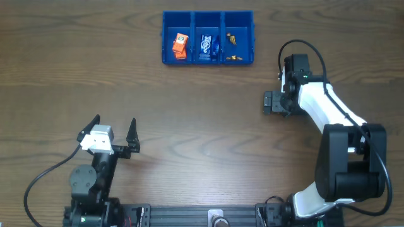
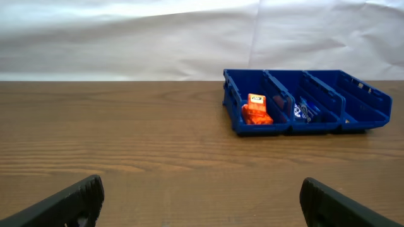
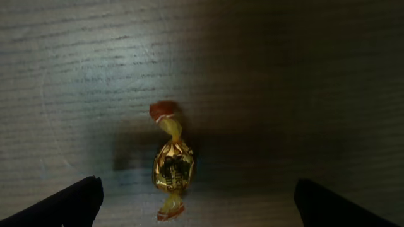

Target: Sort Candies Into Trays

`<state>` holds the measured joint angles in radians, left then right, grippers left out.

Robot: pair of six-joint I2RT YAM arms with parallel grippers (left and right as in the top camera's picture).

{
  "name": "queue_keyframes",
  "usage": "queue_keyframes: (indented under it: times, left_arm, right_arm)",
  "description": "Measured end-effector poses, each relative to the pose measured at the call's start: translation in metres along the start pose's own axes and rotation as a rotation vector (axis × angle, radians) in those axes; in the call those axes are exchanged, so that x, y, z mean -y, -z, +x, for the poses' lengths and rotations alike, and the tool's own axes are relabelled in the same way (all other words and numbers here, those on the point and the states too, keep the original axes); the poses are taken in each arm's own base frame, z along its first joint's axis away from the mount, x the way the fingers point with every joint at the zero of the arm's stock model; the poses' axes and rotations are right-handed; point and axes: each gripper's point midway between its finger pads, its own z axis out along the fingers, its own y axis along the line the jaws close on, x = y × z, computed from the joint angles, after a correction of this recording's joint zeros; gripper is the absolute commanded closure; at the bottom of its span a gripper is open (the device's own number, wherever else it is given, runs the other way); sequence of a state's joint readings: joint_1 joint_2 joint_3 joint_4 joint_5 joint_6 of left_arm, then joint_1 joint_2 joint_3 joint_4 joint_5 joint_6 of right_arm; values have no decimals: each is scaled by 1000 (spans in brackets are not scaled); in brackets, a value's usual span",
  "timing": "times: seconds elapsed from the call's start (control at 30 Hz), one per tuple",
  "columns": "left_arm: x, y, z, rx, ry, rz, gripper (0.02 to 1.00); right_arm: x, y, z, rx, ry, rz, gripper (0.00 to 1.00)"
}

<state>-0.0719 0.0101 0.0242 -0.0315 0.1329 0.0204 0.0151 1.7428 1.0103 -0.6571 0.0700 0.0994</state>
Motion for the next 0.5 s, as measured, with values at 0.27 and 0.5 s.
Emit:
queue_keyframes:
  times: [0.27,0.5]
  left_arm:
    - [0,0,0,0,0,0,20]
    - [0,0,0,0,0,0,20]
  right_arm:
    - [-9,-5,-9,32,23,-10,137]
    - [-10,-8,-11,37,12,-14,441]
